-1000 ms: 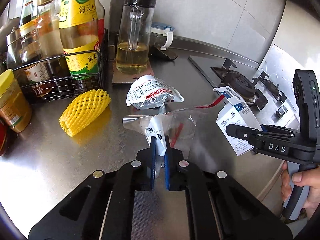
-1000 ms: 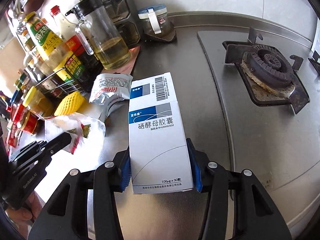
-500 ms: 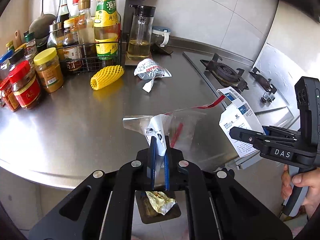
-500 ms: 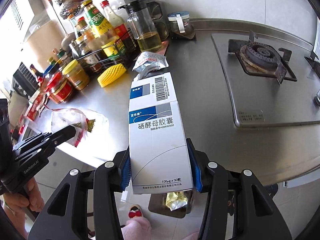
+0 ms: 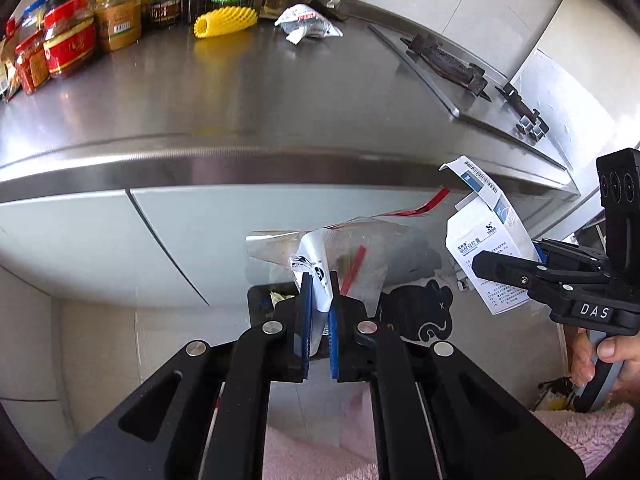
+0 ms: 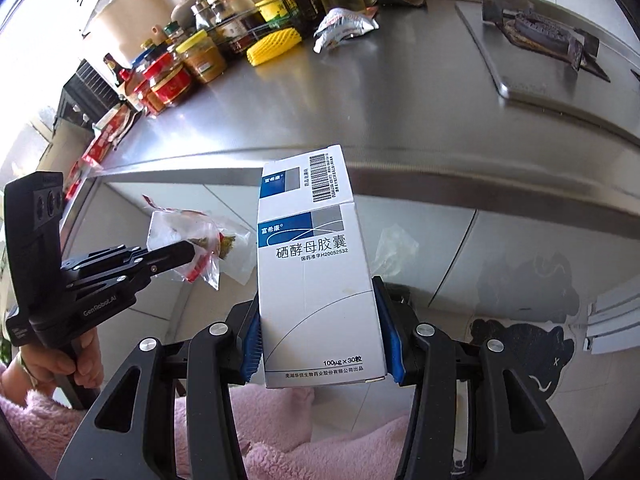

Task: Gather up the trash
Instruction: 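Carry bag and box down to the trash bin and open both tools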

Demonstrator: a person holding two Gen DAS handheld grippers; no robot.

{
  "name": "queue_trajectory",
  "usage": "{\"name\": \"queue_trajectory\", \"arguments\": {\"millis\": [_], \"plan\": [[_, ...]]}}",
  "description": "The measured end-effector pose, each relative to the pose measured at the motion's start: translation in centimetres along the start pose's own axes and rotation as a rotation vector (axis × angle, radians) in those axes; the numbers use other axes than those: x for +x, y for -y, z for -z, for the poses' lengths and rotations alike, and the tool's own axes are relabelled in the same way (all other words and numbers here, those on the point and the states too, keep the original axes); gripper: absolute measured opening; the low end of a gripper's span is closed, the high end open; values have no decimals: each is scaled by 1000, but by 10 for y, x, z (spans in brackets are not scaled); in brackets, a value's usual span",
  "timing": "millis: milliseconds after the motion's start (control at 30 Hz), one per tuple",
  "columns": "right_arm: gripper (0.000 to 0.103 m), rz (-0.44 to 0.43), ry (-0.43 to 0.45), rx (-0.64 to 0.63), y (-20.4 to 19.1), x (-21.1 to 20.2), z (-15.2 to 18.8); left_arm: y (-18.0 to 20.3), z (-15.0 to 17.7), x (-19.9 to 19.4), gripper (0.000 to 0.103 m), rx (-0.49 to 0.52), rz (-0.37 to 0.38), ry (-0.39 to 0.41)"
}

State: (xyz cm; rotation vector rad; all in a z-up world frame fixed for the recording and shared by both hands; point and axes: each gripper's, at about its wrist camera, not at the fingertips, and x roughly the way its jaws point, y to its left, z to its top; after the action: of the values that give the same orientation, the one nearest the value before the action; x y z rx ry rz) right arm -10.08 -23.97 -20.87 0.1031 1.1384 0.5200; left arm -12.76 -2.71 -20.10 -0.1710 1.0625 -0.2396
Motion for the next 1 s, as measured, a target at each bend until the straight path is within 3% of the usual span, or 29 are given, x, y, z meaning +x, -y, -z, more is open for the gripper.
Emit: {"name": "queue_trajectory", "arguments": {"millis": [333, 567, 1000], "plan": [[49, 50, -211, 114, 41, 110, 45, -23, 39, 96, 6, -82, -48, -166], [49, 101, -300, 71, 51, 184, 67, -47, 56, 167, 6, -130, -49, -262], [49, 116, -362, 170, 75, 275, 93, -67, 74, 262, 7, -154, -15, -375]]}}
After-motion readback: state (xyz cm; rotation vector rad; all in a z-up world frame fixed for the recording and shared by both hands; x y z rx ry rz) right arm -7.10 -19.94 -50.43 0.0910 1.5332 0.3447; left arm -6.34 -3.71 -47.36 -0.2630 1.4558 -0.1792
